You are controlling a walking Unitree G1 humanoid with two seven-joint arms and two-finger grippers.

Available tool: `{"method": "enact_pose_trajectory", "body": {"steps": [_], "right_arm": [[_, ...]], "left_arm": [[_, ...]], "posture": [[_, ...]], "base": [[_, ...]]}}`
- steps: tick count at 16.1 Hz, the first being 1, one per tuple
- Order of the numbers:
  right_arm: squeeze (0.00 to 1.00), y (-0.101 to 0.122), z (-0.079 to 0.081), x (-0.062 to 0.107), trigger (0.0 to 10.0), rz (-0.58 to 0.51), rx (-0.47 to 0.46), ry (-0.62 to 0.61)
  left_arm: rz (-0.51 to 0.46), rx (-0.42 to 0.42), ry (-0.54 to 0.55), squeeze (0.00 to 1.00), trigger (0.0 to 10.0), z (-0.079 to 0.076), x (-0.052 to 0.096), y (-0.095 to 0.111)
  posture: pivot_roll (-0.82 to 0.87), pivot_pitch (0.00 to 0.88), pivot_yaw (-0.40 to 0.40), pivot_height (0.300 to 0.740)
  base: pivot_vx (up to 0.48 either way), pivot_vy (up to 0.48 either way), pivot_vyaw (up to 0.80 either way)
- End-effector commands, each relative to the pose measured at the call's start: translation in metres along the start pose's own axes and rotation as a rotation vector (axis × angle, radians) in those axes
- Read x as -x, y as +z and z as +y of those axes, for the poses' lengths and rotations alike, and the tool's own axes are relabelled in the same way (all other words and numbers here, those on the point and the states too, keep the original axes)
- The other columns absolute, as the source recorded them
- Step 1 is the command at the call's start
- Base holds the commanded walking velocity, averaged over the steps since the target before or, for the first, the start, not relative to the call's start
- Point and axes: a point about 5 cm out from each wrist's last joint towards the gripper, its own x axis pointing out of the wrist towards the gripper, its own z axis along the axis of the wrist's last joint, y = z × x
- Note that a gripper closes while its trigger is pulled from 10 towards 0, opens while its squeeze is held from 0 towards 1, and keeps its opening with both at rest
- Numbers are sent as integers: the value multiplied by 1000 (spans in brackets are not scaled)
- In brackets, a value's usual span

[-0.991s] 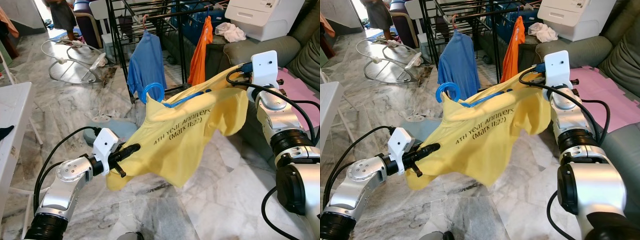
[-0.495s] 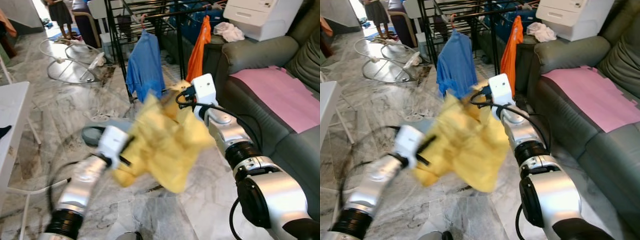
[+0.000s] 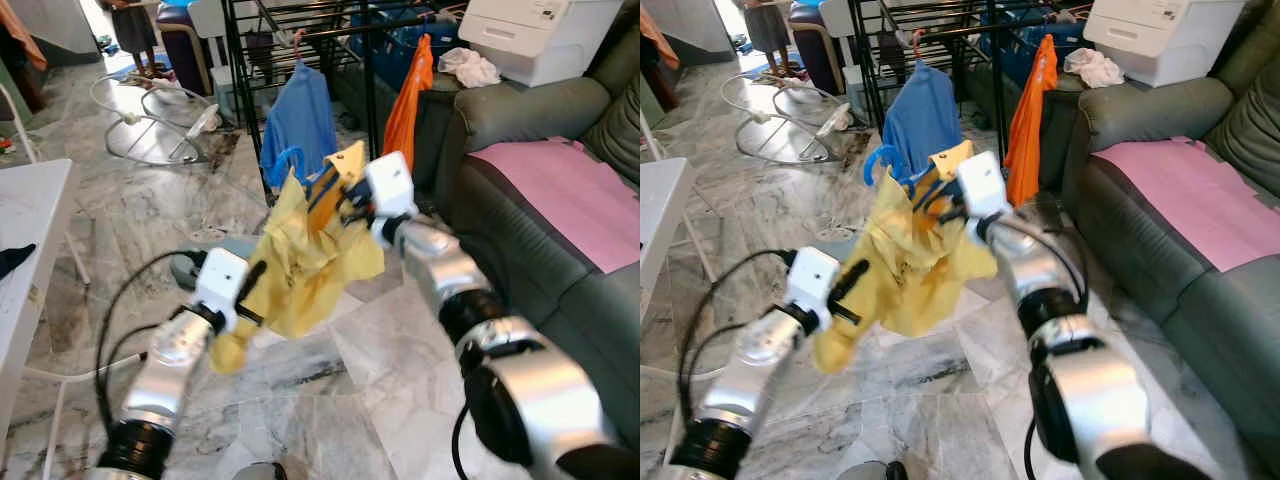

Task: Hang hanger

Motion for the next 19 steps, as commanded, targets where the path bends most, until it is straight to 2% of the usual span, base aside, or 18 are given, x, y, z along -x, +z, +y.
{"method": "enact_pose_trajectory", "body": {"steps": [1,3,5,6,7,10,11,12,13,14,15,16,17,18,19], "right_arm": [[0,-8,14,1,0,22,25,85],[0,-27,28,8,0,54,52,172],[0,-46,43,20,0,89,62,254],[0,-49,45,22,0,95,63,267],[0,-55,52,28,0,107,67,300],[0,-68,67,43,0,139,91,387],[0,-69,67,45,0,142,95,389],[0,-73,65,50,5373,159,117,386],[0,-74,65,50,5373,161,116,385],[0,-77,62,57,5294,178,130,376],[0,-82,59,65,10000,207,135,380],[0,-84,58,69,10000,214,141,387],[0,-85,57,71,10000,218,149,382],[0,-88,54,77,10000,227,159,376],[0,-89,52,82,10000,226,165,372]], "left_arm": [[-22,-1,20,0,3451,-4,-2,4],[-28,32,3,0,3647,-22,-5,2],[-35,52,3,0,3961,-33,-9,3],[-35,55,6,0,4039,-33,-9,3],[-35,52,10,0,4627,-33,-10,3],[-32,46,40,0,4510,-19,-13,5],[-33,45,44,0,4510,-18,-13,6],[-39,15,42,0,4471,-10,-12,8],[-39,5,42,0,4471,-9,-12,8],[-43,-39,29,0,4157,-1,-8,10],[-55,-55,30,0,4118,7,-4,13],[-57,-59,31,0,3529,9,-3,13],[-59,-59,42,0,1843,10,-2,13],[-51,-34,87,0,1255,14,0,9],[-51,-17,110,0,1294,13,1,6]], "posture": [[-55,0,25,740],[-61,0,31,740],[-63,0,37,740],[-63,0,39,740],[-64,0,40,740],[-63,0,38,740],[-63,0,38,740],[-56,0,32,740],[-56,0,32,740],[-40,0,24,740],[-34,0,24,740],[-32,0,25,740],[-31,0,28,740],[-40,0,38,740],[-45,0,42,740]], "base": [[0,0,0],[0,0,0],[0,0,0],[0,0,0],[0,0,0],[0,0,0],[0,0,0],[0,0,0],[0,0,0],[0,0,0],[0,0,0],[0,0,0],[0,0,0],[0,0,0],[0,0,0]]}}
